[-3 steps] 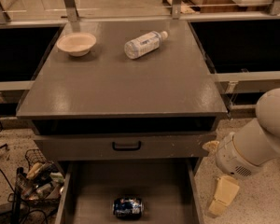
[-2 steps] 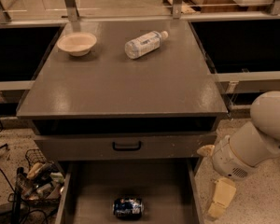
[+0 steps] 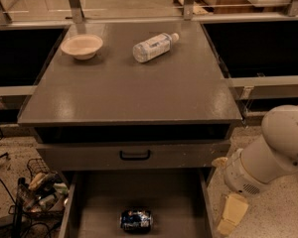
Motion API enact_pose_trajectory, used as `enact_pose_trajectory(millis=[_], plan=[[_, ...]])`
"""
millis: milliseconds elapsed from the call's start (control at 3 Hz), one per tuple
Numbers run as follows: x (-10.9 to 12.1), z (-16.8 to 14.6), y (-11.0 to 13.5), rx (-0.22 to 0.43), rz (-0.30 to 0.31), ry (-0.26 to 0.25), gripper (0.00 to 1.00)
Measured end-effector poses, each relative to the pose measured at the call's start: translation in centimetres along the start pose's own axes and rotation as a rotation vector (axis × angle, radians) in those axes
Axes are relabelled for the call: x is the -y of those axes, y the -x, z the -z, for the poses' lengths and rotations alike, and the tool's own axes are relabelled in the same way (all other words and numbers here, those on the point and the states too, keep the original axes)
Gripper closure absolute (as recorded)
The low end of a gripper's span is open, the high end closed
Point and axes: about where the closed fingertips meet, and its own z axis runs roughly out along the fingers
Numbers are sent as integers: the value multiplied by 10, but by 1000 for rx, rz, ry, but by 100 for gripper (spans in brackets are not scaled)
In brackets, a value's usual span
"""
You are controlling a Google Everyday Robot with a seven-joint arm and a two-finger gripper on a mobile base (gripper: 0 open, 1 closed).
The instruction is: Pick pepsi can from middle drawer and place on counter
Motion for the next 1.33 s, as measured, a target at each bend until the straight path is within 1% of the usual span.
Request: enact_pose_trajectory(millis=[333, 667, 1000, 1333], plan=[[3, -10, -5, -49, -43, -73, 0], [5, -11, -6, -52, -58, -85, 0], [5, -14, -6, -33, -62, -81, 0], [6, -38, -2, 13, -73, -48, 0]])
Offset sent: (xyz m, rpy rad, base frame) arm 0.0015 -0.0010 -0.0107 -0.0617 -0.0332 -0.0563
